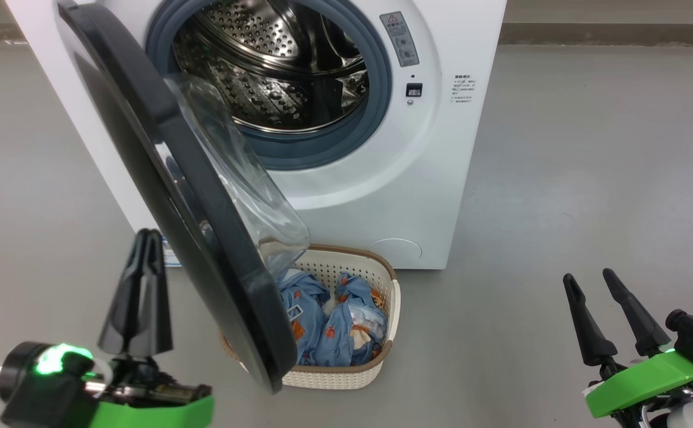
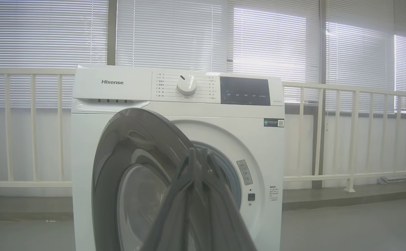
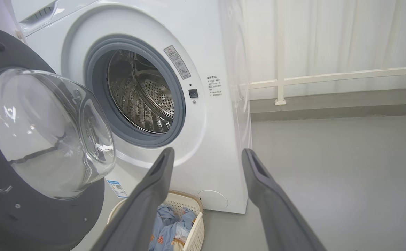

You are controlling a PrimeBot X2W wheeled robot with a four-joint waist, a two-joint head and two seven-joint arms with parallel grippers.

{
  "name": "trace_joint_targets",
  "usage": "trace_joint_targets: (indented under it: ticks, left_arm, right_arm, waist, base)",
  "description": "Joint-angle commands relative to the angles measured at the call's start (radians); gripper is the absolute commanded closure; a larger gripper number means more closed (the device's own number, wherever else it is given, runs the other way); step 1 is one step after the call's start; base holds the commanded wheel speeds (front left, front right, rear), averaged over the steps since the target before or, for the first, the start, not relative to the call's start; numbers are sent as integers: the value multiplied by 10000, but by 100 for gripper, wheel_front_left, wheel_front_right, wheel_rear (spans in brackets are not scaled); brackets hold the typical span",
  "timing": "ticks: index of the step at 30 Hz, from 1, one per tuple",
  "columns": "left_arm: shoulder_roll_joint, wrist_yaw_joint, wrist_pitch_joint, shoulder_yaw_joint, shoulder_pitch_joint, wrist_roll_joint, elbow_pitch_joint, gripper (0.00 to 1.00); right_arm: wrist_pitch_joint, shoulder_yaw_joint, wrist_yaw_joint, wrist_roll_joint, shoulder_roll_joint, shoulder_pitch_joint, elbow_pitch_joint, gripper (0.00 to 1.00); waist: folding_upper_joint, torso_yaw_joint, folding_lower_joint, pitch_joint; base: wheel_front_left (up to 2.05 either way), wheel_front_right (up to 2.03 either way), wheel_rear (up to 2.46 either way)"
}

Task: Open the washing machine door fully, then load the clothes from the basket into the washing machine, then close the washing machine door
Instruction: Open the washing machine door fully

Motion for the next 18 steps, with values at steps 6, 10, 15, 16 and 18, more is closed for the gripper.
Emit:
trace_joint_targets:
  ticks: [6,10,15,16,18]
  left_arm:
    - [22,-245,900,-628,-327,-8,-906,100]
    - [-64,-342,1238,-1162,-183,-195,-882,100]
    - [-135,-492,1530,-1815,-75,-556,-276,100]
    - [-141,-505,1569,-1878,-66,-610,-137,100]
    - [-154,-524,1600,-1948,-79,-724,106,100]
  right_arm:
    - [-122,263,75,94,-104,-251,-221,0]
    - [-122,280,75,126,-85,-271,-249,0]
    - [-122,339,75,133,-21,-392,-239,0]
    - [-122,342,75,137,-6,-414,-242,0]
    - [-122,348,75,146,4,-444,-250,0]
  waist:
    - [0,-82,0,73]
    - [0,-204,0,204]
    - [0,-389,0,334]
    - [0,-422,0,353]
    - [0,-486,0,404]
  base:
    - [0,0,0]
    - [0,0,0]
    - [0,0,0]
    - [0,0,0]
    - [0,0,0]
